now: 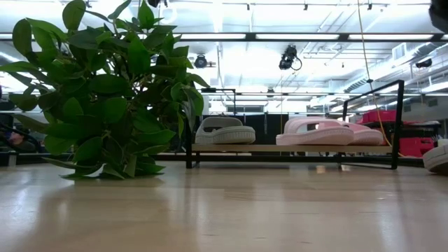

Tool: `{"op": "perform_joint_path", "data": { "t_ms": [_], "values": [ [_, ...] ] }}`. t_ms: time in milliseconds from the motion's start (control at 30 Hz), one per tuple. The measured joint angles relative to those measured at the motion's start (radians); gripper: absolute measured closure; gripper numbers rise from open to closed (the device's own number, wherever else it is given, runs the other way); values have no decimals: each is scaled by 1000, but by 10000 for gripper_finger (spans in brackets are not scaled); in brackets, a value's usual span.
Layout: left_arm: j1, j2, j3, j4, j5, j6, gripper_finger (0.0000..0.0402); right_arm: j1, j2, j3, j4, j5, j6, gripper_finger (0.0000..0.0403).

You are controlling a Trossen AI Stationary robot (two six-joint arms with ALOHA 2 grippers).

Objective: Pick and place slides into the shelf
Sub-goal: Put the gray slide on the shelf

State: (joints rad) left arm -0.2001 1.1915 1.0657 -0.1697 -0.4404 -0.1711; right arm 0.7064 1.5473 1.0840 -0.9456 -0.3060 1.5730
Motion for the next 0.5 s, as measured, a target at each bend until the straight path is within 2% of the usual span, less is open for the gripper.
{"op": "perform_joint_path", "data": {
  "t_ms": [133,200,333,500],
  "values": [
    [0,0,0,-18,0,0,230,0,55,2,47,-129,-6,23],
    [0,0,0,-24,0,0,230,1,64,2,29,-161,-11,23],
    [1,0,0,-25,0,0,230,0,56,2,-22,-151,2,23],
    [2,0,0,-27,0,1,230,10,54,2,2,-63,4,23]
  ]
}}
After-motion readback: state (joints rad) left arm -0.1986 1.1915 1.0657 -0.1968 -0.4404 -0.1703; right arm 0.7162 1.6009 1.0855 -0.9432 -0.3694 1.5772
